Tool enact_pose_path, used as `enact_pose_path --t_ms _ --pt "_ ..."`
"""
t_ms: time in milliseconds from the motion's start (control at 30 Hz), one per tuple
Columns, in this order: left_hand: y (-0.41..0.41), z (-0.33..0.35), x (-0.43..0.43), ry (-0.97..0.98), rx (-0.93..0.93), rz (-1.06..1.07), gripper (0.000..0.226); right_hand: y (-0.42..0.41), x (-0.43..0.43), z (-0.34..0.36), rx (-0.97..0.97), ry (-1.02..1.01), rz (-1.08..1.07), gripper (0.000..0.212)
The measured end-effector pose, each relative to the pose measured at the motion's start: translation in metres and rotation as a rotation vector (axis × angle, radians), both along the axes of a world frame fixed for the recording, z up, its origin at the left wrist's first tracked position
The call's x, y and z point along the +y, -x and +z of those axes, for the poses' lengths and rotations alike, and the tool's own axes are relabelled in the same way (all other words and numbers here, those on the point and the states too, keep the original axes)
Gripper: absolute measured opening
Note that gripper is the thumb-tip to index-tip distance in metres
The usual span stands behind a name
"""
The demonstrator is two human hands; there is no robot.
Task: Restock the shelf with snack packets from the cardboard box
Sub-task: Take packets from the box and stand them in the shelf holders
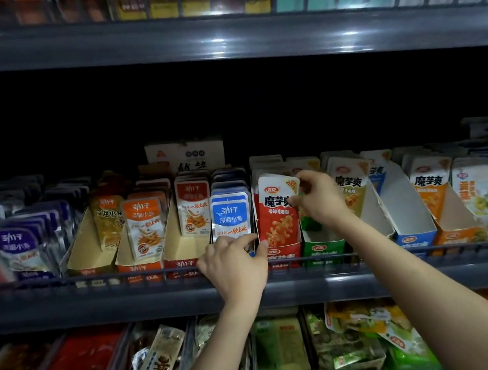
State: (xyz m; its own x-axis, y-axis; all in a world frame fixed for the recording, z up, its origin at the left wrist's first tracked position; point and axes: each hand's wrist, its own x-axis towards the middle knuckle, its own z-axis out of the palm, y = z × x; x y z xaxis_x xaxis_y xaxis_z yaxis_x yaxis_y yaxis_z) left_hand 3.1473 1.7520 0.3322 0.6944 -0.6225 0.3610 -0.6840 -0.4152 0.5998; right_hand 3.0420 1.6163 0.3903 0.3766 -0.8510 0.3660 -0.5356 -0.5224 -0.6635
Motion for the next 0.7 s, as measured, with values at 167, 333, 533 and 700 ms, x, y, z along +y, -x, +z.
enact_pose_path --t_ms 167,333,533,700 --pt "-0.001 0.0 0.001 0.018 0.017 -0.01 0.034 -0.014 0.001 0.0 -0.044 0.088 -0.108 0.024" --pt "-0.001 -0.002 0.001 -0.001 -0.004 -0.01 0.036 -0.018 -0.002 -0.005 0.131 0.119 -0.141 0.039" --pt "-0.002 -0.006 -0.001 0.037 -0.018 -0.005 0.035 -0.018 -0.002 -0.008 0.049 0.077 -0.135 0.041" --pt "-0.001 -0.004 -0.001 0.05 -0.012 -0.01 0.035 -0.011 0.002 -0.011 -0.03 0.076 -0.119 0.04"
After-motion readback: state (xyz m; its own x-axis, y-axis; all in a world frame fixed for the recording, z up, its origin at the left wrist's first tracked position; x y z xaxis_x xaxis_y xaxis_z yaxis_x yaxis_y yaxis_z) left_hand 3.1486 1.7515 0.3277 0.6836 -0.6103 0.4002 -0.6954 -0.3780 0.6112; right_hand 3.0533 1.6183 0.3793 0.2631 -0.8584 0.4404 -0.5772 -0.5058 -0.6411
